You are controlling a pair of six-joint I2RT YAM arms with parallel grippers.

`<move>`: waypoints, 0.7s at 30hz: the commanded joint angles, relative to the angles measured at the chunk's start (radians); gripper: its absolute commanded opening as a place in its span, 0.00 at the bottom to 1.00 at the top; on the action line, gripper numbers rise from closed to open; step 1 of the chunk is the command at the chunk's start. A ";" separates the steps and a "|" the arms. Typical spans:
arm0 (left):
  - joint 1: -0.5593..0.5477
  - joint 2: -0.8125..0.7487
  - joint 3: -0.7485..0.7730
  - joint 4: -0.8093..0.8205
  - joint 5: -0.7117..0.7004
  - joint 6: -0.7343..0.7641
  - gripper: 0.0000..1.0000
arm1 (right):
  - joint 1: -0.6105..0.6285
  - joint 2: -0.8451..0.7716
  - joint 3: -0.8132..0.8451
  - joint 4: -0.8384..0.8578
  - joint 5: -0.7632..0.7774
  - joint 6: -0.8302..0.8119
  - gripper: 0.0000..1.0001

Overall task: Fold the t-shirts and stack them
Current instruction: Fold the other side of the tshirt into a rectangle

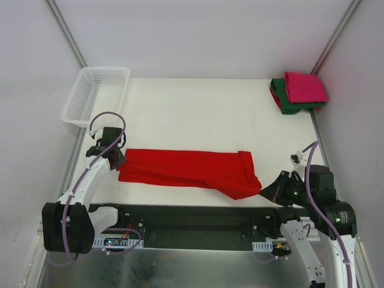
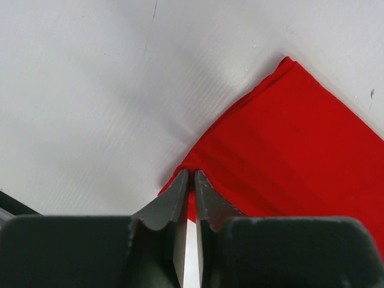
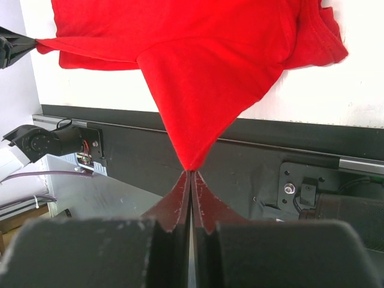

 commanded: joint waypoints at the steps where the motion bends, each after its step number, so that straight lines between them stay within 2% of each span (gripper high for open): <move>1: -0.002 -0.008 -0.007 -0.006 -0.037 -0.033 0.18 | 0.003 -0.007 -0.011 -0.018 -0.016 0.000 0.01; 2: -0.002 -0.014 -0.008 -0.006 -0.038 -0.036 0.25 | 0.008 -0.006 -0.016 -0.014 -0.016 0.000 0.01; 3: -0.002 -0.019 -0.010 -0.006 -0.042 -0.036 0.39 | 0.006 -0.003 -0.017 -0.014 -0.016 -0.001 0.01; 4: -0.002 -0.025 -0.011 -0.006 -0.045 -0.037 0.45 | 0.005 -0.004 -0.017 -0.015 -0.016 -0.003 0.01; 5: -0.002 -0.037 -0.013 -0.006 -0.046 -0.039 0.55 | 0.006 -0.004 -0.025 -0.015 -0.016 -0.003 0.01; 6: -0.002 -0.045 -0.015 -0.006 -0.048 -0.039 0.88 | 0.005 -0.004 -0.026 -0.015 -0.016 -0.006 0.01; 7: -0.002 -0.052 -0.019 -0.006 -0.051 -0.039 0.99 | 0.006 -0.004 -0.029 -0.015 -0.016 -0.006 0.01; 13: -0.002 -0.074 0.005 -0.007 -0.060 -0.033 0.99 | 0.005 -0.004 -0.043 -0.015 -0.017 -0.004 0.01; 19: -0.002 -0.008 0.070 0.007 -0.031 -0.030 0.99 | 0.006 -0.018 -0.052 -0.029 -0.023 -0.003 0.03; 20: -0.002 0.007 0.077 0.018 -0.028 -0.028 0.99 | 0.006 -0.024 -0.049 -0.034 -0.025 -0.003 0.09; 21: -0.002 0.015 0.094 0.021 -0.025 -0.026 1.00 | 0.006 -0.027 -0.048 -0.040 -0.013 -0.001 0.34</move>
